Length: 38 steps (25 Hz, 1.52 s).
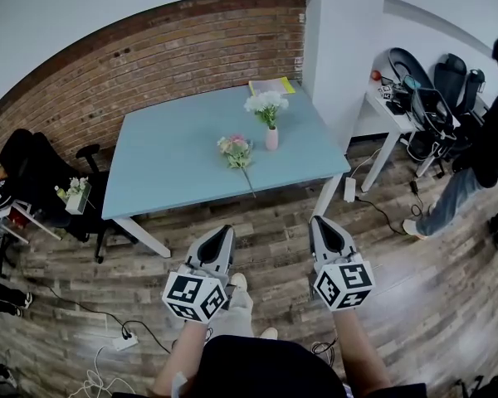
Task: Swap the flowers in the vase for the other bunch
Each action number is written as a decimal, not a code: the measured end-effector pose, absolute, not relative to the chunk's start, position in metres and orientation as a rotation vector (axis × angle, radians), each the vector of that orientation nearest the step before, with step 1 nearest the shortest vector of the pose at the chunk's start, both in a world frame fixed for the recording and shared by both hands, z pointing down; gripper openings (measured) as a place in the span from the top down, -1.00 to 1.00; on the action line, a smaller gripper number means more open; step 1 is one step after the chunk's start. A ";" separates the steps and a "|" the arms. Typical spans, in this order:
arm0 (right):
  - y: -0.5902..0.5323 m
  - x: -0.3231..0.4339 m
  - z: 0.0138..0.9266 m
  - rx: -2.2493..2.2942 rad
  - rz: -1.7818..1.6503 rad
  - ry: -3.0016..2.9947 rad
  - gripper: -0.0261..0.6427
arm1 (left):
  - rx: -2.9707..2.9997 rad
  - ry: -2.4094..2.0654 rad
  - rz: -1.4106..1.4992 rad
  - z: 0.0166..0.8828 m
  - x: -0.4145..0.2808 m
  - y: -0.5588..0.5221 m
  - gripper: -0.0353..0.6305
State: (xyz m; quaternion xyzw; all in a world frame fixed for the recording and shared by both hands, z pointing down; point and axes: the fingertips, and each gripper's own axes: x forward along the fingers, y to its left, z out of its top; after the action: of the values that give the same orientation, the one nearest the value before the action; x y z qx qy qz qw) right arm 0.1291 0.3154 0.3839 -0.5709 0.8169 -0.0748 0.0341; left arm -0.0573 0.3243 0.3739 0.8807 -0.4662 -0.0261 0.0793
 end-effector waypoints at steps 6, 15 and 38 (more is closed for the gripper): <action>0.309 0.131 0.380 -1.755 -0.216 2.517 0.91 | 2.650 -1.385 -0.071 0.370 -0.052 0.315 0.88; 0.281 0.134 0.391 -1.784 -0.234 2.535 0.91 | 2.628 -1.347 -0.065 0.386 -0.044 0.285 0.88; 0.121 0.103 0.394 -1.806 -0.257 2.552 0.91 | 2.594 -1.322 -0.066 0.392 -0.075 0.121 0.88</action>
State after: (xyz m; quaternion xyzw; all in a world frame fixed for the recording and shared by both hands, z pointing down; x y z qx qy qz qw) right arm 0.1027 0.1208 0.3938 -0.5756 0.8136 -0.0821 0.0023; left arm -0.0747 0.1214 0.3924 0.8849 -0.4510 -0.0224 0.1147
